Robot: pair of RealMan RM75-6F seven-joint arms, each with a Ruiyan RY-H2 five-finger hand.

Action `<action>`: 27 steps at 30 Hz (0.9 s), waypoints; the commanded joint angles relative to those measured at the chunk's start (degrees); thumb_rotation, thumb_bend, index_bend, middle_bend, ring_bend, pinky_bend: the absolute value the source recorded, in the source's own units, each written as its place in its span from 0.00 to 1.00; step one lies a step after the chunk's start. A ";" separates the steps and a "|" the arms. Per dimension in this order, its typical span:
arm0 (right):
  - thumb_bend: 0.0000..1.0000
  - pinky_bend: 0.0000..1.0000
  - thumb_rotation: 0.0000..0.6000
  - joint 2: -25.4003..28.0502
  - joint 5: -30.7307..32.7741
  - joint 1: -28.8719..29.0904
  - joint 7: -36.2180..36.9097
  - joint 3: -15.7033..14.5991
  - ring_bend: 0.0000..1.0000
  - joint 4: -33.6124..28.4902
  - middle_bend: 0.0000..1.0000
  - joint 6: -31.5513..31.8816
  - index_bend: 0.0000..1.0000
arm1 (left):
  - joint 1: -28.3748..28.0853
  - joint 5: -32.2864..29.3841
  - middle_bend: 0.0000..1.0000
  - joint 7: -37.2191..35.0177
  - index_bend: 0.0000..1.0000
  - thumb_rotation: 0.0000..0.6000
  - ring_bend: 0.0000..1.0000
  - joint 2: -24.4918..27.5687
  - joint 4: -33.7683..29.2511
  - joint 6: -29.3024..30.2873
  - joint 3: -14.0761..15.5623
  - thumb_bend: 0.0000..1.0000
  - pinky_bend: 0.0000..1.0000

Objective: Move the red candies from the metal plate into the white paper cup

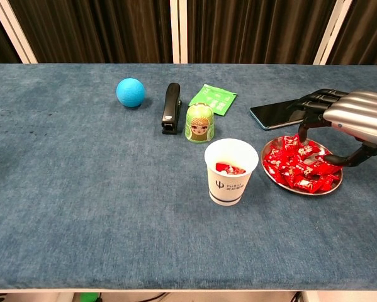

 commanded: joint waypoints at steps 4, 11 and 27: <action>0.34 0.00 1.00 -1.01 0.75 0.17 -1.01 0.53 0.00 0.52 0.05 -0.47 0.40 | 0.18 -0.04 0.11 -0.32 0.13 1.00 0.12 0.04 0.24 0.18 0.08 0.10 0.25; 0.34 0.00 1.00 -1.87 1.45 0.23 -1.98 0.74 0.00 1.20 0.05 -1.09 0.44 | 0.22 0.07 0.11 -0.79 0.13 1.00 0.12 -0.17 0.72 0.25 0.17 0.10 0.25; 0.35 0.00 1.00 -4.50 2.31 0.32 -2.76 1.49 0.00 3.98 0.06 -0.81 0.57 | 0.27 -0.12 0.11 -1.11 0.13 1.00 0.12 -0.35 1.16 0.16 0.19 0.10 0.25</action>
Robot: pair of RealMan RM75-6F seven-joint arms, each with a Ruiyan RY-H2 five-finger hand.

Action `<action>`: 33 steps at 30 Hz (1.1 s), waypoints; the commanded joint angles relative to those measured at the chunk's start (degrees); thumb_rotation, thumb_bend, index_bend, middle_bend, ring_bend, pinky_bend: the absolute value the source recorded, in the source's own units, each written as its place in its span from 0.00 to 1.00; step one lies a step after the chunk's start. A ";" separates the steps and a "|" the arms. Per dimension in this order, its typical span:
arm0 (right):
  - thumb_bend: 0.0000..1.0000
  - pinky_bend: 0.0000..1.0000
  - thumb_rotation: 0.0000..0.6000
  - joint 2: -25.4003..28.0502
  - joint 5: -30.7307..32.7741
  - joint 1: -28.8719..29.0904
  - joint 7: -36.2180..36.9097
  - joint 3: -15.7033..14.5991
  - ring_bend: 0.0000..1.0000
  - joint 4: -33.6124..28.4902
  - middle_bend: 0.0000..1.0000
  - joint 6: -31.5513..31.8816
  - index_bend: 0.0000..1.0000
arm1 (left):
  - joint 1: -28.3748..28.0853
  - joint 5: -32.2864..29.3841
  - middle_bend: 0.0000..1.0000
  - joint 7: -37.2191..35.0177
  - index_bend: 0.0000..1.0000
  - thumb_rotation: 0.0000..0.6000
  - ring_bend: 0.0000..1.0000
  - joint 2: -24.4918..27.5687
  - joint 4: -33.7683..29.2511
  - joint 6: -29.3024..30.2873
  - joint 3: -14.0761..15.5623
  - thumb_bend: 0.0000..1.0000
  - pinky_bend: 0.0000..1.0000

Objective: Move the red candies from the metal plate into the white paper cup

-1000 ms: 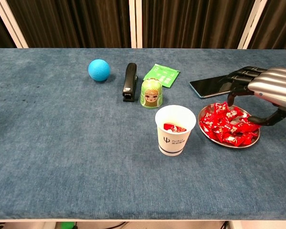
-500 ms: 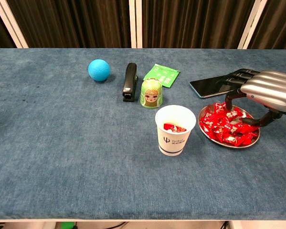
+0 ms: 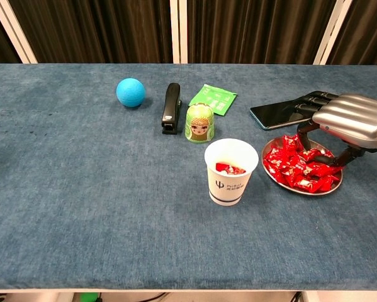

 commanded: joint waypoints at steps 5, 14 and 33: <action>0.39 0.00 1.00 -0.44 -0.02 -0.06 0.53 0.09 0.00 0.55 0.07 0.56 0.62 | -0.02 -0.01 0.11 -0.04 0.13 1.00 0.12 0.02 0.06 -0.05 -0.01 0.10 0.25; 0.47 0.00 1.00 0.92 -1.15 -0.59 2.05 0.22 0.00 -0.85 0.08 3.75 0.65 | 0.09 0.10 0.11 -0.27 0.13 1.00 0.12 0.03 0.10 0.22 0.01 0.10 0.25; 0.44 0.00 1.00 5.32 -11.13 3.18 -3.47 2.19 0.00 -20.31 0.09 10.84 0.65 | 0.93 0.42 0.11 -0.69 0.13 1.00 0.12 0.72 -0.15 2.04 -0.11 0.10 0.25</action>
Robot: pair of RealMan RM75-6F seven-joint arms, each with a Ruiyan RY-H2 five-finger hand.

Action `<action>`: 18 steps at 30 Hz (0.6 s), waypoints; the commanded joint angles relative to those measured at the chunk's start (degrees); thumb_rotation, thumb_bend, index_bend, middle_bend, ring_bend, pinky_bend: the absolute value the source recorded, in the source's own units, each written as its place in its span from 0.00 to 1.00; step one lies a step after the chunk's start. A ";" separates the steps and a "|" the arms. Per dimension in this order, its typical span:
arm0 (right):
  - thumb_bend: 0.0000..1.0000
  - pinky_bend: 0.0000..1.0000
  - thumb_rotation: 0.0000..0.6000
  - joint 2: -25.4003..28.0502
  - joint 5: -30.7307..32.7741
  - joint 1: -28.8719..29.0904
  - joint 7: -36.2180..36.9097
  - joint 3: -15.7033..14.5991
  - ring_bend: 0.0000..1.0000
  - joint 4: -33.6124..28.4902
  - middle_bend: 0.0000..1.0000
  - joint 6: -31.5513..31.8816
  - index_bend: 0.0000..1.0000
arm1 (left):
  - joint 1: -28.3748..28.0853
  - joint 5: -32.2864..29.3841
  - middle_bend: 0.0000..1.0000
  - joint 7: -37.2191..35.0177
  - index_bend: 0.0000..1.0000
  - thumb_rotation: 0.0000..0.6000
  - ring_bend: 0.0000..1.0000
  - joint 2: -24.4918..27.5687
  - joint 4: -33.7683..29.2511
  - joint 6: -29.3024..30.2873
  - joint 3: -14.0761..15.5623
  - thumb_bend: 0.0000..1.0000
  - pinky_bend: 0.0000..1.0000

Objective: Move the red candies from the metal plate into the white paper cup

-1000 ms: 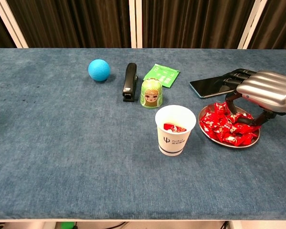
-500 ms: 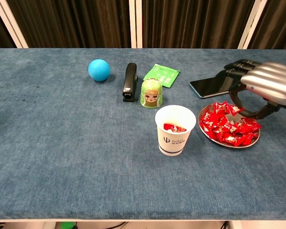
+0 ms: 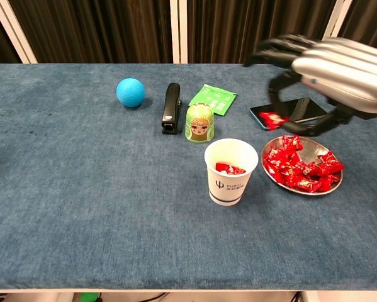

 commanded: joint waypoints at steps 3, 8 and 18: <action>0.44 0.00 1.00 -1.54 -1.56 2.29 -2.87 0.39 0.00 -2.82 0.09 -2.48 0.65 | 0.23 0.12 0.11 -0.25 0.13 1.00 0.12 0.15 0.04 0.37 0.05 0.10 0.25; 0.43 0.00 1.00 -2.56 -0.69 3.17 -4.31 0.45 0.00 -3.03 0.09 -5.01 0.65 | 0.65 0.07 0.11 -0.90 0.13 1.00 0.12 0.28 0.45 0.91 0.08 0.10 0.25; 0.29 0.00 1.00 -2.07 -0.01 3.45 -5.13 -0.34 0.00 -4.06 0.07 -6.89 0.25 | 0.72 0.31 0.11 -1.56 0.13 1.00 0.12 0.10 1.10 1.11 0.04 0.10 0.25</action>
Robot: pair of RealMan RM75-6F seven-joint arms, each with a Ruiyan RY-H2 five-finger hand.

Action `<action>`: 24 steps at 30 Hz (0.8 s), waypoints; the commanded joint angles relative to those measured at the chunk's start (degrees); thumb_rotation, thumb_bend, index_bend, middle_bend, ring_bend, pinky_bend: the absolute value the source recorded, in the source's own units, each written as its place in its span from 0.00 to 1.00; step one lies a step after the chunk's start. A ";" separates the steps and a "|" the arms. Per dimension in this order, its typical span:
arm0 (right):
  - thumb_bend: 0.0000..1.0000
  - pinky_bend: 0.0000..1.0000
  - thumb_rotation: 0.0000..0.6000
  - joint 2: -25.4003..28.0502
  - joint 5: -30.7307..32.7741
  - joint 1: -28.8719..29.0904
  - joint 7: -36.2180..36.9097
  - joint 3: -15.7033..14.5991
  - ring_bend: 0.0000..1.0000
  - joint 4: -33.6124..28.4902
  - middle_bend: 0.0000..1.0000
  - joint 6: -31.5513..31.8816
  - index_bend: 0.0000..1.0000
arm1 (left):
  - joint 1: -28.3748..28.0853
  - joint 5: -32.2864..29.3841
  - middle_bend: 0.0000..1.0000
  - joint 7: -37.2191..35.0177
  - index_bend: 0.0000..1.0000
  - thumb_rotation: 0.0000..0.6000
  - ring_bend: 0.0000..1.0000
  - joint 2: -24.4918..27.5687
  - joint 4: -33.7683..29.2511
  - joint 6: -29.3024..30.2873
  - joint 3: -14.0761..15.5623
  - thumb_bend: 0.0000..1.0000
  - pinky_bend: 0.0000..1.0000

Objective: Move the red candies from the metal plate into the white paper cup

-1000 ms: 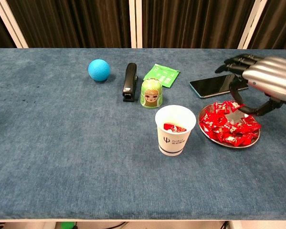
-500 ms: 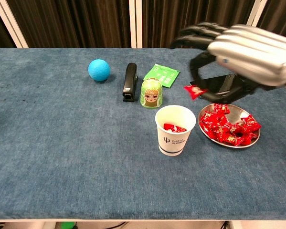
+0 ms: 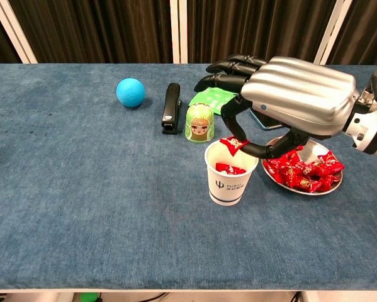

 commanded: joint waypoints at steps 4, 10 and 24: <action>0.27 0.00 1.00 0.38 -0.07 0.05 0.14 -0.20 0.00 -0.29 0.07 0.04 0.18 | 0.04 -0.02 0.11 0.02 0.13 1.00 0.12 -0.06 0.02 0.02 -0.02 0.10 0.25; 0.27 0.00 1.00 1.38 -0.64 -0.73 -0.07 -0.47 0.00 -0.92 0.07 1.79 0.17 | 0.02 0.08 0.11 0.13 0.13 1.00 0.12 -0.18 -0.03 -0.06 0.02 0.10 0.25; 0.27 0.00 1.00 10.06 13.89 -6.65 -1.76 -1.25 0.00 -0.57 0.06 -3.52 0.25 | -0.26 0.54 0.11 -0.12 0.14 1.00 0.12 -0.71 0.35 -0.40 0.18 0.10 0.25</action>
